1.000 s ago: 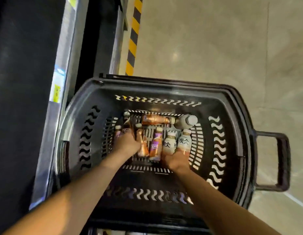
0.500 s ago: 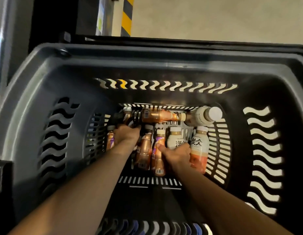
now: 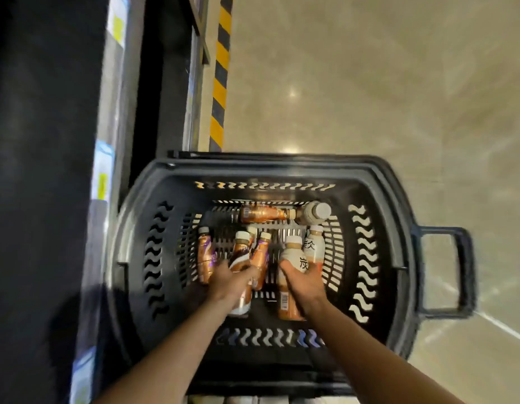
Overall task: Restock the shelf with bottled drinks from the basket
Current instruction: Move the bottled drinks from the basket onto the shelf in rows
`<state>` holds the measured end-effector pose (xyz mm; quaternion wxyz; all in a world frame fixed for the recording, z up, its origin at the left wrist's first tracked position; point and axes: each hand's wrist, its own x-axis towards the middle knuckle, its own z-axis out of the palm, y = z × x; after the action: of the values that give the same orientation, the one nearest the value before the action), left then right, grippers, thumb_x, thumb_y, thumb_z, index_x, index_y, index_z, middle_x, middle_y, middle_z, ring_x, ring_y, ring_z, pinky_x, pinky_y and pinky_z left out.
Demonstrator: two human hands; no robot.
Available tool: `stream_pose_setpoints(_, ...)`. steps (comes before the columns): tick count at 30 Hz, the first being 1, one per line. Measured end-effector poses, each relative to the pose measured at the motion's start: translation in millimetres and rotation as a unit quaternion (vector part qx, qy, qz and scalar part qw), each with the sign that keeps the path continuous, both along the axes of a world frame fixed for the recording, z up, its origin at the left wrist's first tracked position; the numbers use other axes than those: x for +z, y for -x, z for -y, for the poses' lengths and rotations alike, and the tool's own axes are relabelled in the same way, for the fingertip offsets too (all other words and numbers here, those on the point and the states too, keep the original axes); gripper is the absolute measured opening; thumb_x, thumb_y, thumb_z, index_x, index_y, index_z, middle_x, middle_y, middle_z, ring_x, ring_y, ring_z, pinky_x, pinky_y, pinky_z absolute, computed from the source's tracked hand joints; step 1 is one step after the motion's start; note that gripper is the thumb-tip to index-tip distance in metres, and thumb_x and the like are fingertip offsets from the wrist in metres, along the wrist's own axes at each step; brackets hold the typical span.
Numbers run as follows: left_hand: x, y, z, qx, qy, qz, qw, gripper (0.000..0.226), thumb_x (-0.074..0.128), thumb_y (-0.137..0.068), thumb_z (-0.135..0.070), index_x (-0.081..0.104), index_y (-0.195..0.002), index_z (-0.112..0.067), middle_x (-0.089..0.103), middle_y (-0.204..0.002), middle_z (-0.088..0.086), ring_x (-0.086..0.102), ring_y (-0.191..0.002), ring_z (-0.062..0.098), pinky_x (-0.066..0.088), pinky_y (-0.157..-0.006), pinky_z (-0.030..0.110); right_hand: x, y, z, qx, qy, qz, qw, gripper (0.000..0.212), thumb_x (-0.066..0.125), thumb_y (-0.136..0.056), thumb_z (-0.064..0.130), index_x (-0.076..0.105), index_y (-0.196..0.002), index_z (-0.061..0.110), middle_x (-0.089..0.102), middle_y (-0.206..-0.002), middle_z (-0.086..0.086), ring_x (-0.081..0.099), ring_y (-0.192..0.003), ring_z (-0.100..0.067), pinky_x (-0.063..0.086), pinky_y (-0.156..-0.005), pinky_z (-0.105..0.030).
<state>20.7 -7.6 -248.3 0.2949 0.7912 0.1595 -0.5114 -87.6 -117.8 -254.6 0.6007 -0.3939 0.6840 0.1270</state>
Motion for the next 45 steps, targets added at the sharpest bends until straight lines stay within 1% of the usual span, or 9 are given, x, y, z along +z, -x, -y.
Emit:
stream_pose_setpoints(2, 72, 9, 9, 0.031, 0.032, 0.0, 0.999, 0.043, 0.073, -0.085, -0.015, 0.062, -0.126, -0.017, 0.068, -0.11, 0.002, 0.061, -0.083, 0.009, 0.044, -0.06, 0.017, 71, 2, 9, -0.003, -0.01, 0.031, 0.999, 0.073, 0.077, -0.07, 0.051, 0.052, -0.133, 0.022, 0.072, -0.108, -0.003, 0.071, -0.096, -0.023, 0.055, -0.092, -0.045)
stream_pose_setpoints(5, 196, 16, 26, 0.066, 0.077, -0.017, 0.995, 0.052, 0.075, -0.078, -0.026, 0.062, -0.128, -0.025, 0.073, -0.106, 0.002, 0.07, -0.092, 0.019, 0.058, -0.075, 0.032, 191, 1, 27, -0.005, 0.004, 0.066, 0.998, 0.056, 0.075, -0.076, 0.047, 0.063, -0.121, 0.016, 0.077, -0.094, -0.007, 0.075, -0.082, -0.024, 0.061, -0.081, -0.045)
stream_pose_setpoints(13, 530, 12, 46, 0.085, 0.249, 0.032, 0.964, 0.019, 0.073, -0.084, -0.029, 0.065, -0.1, -0.024, 0.074, -0.098, 0.012, 0.073, -0.09, 0.032, 0.058, -0.085, 0.049, 534, 2, 49, 0.034, 0.09, 0.213, 0.972, 0.038, 0.077, -0.08, 0.042, 0.067, -0.108, 0.018, 0.078, -0.094, -0.008, 0.076, -0.082, -0.024, 0.062, -0.074, -0.039)
stream_pose_setpoints(19, 706, 24, 16, 0.125, 0.316, 0.106, 0.934, 0.03, 0.075, -0.079, -0.036, 0.066, -0.102, -0.021, 0.075, -0.09, 0.011, 0.073, -0.077, 0.028, 0.058, -0.082, 0.053, 703, 17, 38, 0.08, 0.155, 0.292, 0.94, 0.048, 0.081, -0.073, 0.05, 0.066, -0.104, 0.017, 0.076, -0.094, -0.014, 0.074, -0.085, -0.035, 0.058, -0.081, -0.058)
stream_pose_setpoints(25, 809, 70, -33, 0.217, 0.369, 0.184, 0.885, 0.022, 0.073, -0.083, -0.022, 0.063, -0.1, -0.011, 0.069, -0.086, 0.016, 0.069, -0.068, 0.026, 0.057, -0.063, 0.036, 805, 20, 15, 0.182, 0.163, 0.41, 0.879, 0.049, 0.075, -0.064, 0.048, 0.065, -0.101, 0.016, 0.075, -0.082, -0.007, 0.071, -0.065, -0.017, 0.057, -0.061, -0.035)
stream_pose_setpoints(31, 873, 126, -103, 0.345, 0.349, 0.276, 0.827, 0.032, 0.078, -0.077, -0.026, 0.065, -0.101, -0.01, 0.072, -0.085, 0.014, 0.07, -0.066, 0.022, 0.057, -0.065, 0.035, 864, 10, -48, 0.301, 0.092, 0.504, 0.804, 0.048, 0.086, -0.063, 0.048, 0.067, -0.095, 0.017, 0.071, -0.075, -0.008, 0.068, -0.063, -0.021, 0.055, -0.055, -0.033)
stream_pose_setpoints(37, 934, 206, -198, 0.412, 0.329, 0.421, 0.738, 0.039, 0.075, -0.069, -0.031, 0.064, -0.1, -0.012, 0.07, -0.088, 0.019, 0.069, -0.069, 0.027, 0.057, -0.072, 0.045, 919, 33, -148, 0.407, -0.017, 0.593, 0.694, 0.039, 0.079, -0.055, 0.053, 0.072, -0.084, 0.028, 0.069, -0.075, -0.003, 0.065, -0.065, -0.017, 0.053, -0.057, -0.031)
stream_pose_setpoints(42, 959, 287, -286, 0.504, 0.276, 0.49, 0.655, 0.034, 0.08, -0.051, -0.031, 0.071, -0.081, -0.019, 0.069, -0.074, 0.016, 0.069, -0.059, 0.033, 0.058, -0.069, 0.057, 959, 86, -245, 0.523, -0.125, 0.613, 0.579, 0.074, 0.086, -0.044, 0.065, 0.071, -0.098, 0.018, 0.072, -0.091, -0.016, 0.069, -0.074, -0.025, 0.057, -0.064, -0.034)
stream_pose_setpoints(45, 965, 343, -327, 0.502, 0.211, 0.518, 0.66, 0.024, 0.081, -0.06, -0.02, 0.065, -0.077, -0.02, 0.066, -0.07, 0.015, 0.069, -0.052, 0.019, 0.058, -0.075, 0.055, 978, 125, -295, 0.565, -0.166, 0.616, 0.523, 0.078, 0.085, -0.039, 0.07, 0.072, -0.098, 0.02, 0.073, -0.094, -0.019, 0.072, -0.078, -0.028, 0.059, -0.064, -0.031)
